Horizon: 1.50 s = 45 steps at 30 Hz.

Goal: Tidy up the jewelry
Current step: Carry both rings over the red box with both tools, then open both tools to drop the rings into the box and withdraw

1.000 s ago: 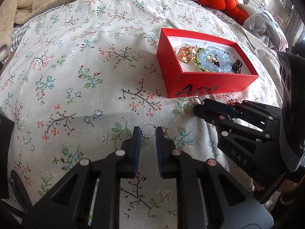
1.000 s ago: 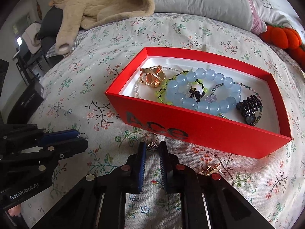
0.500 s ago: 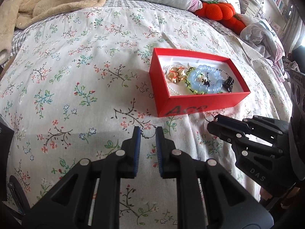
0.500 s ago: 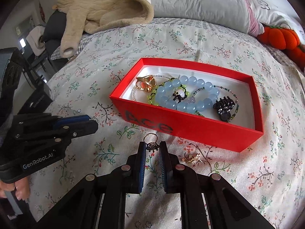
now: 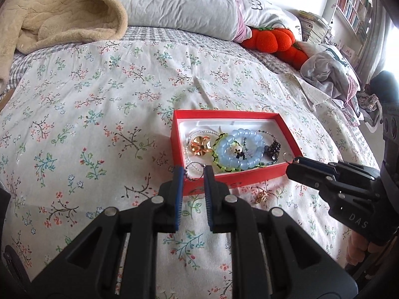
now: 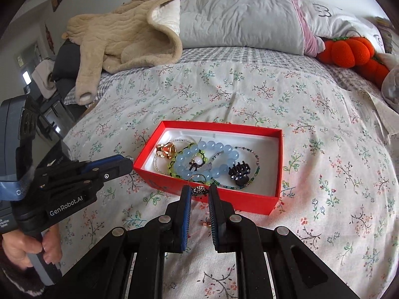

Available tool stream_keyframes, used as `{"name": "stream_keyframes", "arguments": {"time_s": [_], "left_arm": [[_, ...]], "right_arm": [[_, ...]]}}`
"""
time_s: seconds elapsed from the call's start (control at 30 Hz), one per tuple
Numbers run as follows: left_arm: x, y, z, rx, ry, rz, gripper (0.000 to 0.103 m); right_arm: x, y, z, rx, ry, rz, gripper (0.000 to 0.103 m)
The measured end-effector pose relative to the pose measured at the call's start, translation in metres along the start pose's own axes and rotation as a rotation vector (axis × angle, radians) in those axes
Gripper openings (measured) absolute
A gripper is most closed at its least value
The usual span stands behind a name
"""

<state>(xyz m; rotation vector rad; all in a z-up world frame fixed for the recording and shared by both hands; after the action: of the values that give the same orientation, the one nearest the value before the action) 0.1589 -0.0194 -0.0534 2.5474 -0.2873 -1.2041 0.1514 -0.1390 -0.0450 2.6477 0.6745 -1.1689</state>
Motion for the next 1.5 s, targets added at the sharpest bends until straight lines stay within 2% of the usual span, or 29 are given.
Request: {"name": "stream_keyframes", "arguments": {"time_s": [0.17,0.33,0.63,0.87,1.0,1.2,1.5], "left_arm": [[0.008,0.011,-0.003,0.012,0.001,0.029,0.017],[0.018,0.018,-0.002,0.026,-0.015,0.028,0.017],[0.026,0.023,-0.002,0.034,-0.023,0.025,0.018],[0.016,0.023,-0.002,0.028,-0.016,0.015,0.029],[0.006,0.016,0.001,0.012,-0.015,-0.016,0.042],[0.003,-0.001,0.009,0.000,-0.052,-0.100,0.049],[0.002,-0.018,0.015,-0.039,-0.084,-0.137,0.054]], "right_arm": [[-0.006,0.022,-0.005,0.040,0.016,0.030,0.014],[-0.006,0.043,-0.004,0.070,0.013,0.060,0.014],[0.004,0.057,-0.002,0.081,-0.009,0.081,0.014],[0.010,0.061,-0.003,0.074,-0.019,0.086,0.014],[0.015,0.063,-0.008,0.065,-0.025,0.084,0.014],[0.025,0.070,-0.015,0.056,-0.032,0.097,0.014],[0.034,0.071,-0.017,0.059,-0.047,0.099,0.014]]}}
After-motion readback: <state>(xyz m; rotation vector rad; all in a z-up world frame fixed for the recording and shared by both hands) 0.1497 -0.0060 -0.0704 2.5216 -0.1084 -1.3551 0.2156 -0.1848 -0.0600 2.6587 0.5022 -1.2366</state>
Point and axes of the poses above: each gripper's, at about its wrist camera, not at the fingertips, and x roughly the way its jaws point, y to its right, z to its underside, the point moved 9 cm from there along x, roughly the way its jaws point, and after that the axes turned 11 degrees about -x, right-handed, at the moved point
